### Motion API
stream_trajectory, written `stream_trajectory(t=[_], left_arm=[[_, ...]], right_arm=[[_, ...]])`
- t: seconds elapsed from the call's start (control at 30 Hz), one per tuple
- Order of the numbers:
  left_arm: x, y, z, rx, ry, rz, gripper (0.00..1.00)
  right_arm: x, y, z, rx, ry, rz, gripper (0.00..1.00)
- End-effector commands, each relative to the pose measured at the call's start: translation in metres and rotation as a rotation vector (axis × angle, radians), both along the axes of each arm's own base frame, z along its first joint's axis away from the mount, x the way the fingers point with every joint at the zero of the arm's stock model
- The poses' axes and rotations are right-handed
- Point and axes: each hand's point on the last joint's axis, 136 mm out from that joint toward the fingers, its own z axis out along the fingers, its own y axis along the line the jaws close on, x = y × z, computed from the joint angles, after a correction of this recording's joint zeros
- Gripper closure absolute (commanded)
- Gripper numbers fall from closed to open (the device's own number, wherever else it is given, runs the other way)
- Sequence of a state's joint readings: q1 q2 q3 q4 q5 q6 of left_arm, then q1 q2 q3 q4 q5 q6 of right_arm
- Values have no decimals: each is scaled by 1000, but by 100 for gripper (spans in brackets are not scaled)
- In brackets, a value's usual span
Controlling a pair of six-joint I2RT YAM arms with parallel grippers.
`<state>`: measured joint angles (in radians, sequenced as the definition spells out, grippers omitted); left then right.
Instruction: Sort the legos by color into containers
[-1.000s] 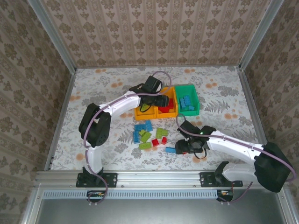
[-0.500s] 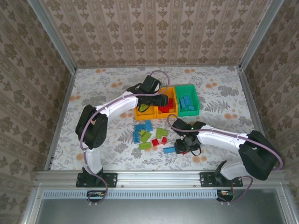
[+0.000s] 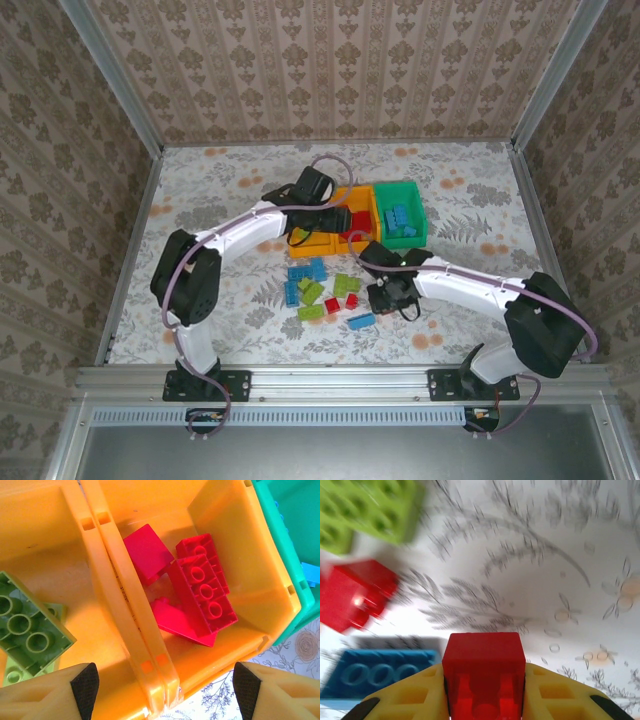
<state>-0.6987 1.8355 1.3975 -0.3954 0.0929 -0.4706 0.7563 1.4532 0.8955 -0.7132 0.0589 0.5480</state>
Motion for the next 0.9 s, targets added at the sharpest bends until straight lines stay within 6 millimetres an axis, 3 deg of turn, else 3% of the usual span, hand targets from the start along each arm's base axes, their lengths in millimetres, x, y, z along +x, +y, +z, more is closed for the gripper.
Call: stream_trajectory(t=[0.0, 0.27, 0.4, 0.47, 0.63, 0.8, 0.87], left_arm=[[1, 8, 20, -20, -43, 30, 26], [-15, 21, 20, -7, -51, 11, 24], [-24, 25, 15, 4, -45, -16, 23], [-30, 26, 14, -1, -45, -36, 21], [-48, 30, 8, 16, -51, -89, 14], [-62, 37, 0, 53, -53, -119, 12], [-65, 40, -5, 59, -43, -113, 11]], right_arm=[[38, 9, 28, 44, -115, -32, 76], [147, 21, 74, 329, -251, -247, 76], [187, 27, 78, 331, -245, -268, 75], [206, 26, 69, 333, -235, -297, 75], [236, 30, 55, 346, -218, -335, 73], [248, 28, 43, 291, -205, -348, 58], [250, 29, 39, 291, -196, -346, 45]])
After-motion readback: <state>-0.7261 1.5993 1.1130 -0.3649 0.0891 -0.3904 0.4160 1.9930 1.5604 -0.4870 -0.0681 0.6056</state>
